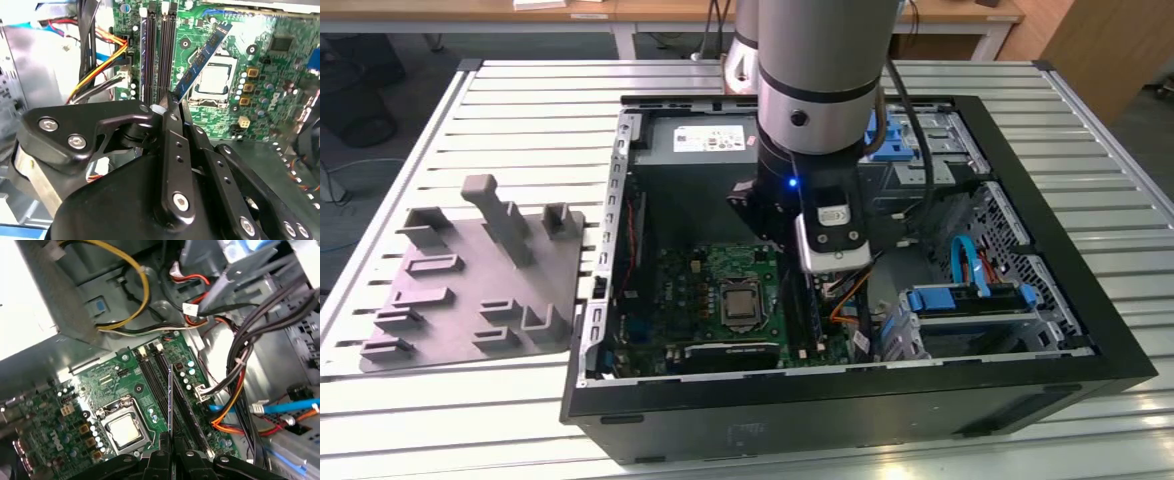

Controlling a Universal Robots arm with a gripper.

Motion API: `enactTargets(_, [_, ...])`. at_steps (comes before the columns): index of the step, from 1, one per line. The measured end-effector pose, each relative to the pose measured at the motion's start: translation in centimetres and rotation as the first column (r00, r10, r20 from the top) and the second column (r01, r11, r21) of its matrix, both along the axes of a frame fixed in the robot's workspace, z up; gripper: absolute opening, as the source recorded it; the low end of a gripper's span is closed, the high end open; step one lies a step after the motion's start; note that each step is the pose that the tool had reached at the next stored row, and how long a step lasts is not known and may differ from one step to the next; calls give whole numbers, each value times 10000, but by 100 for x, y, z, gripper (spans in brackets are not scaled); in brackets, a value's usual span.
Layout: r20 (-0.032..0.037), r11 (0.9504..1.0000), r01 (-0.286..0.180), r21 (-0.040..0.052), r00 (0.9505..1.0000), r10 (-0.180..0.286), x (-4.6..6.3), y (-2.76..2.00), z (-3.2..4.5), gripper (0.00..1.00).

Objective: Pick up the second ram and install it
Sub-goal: 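Insert the second ram into the second slot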

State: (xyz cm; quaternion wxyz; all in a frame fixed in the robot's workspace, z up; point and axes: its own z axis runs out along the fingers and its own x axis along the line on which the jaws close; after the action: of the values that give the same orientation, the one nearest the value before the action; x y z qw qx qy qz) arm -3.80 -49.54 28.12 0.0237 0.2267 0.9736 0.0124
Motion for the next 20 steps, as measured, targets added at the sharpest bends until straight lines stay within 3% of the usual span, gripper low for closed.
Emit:
enactTargets(5, [-1,9958,-914,-1,9958,914,0,0,-5,14])
enactTargets(9, [0,9866,-1629,-1,9866,1629,0,0,-9,14])
enactTargets(13, [-1,9720,-2348,-1,9720,2348,0,0,-13,14])
enactTargets(19, [-1,9419,-3360,-1,9419,3360,0,0,-17,14])
enactTargets(20, [0,9388,-3444,-1,9388,3444,0,0,-18,14])
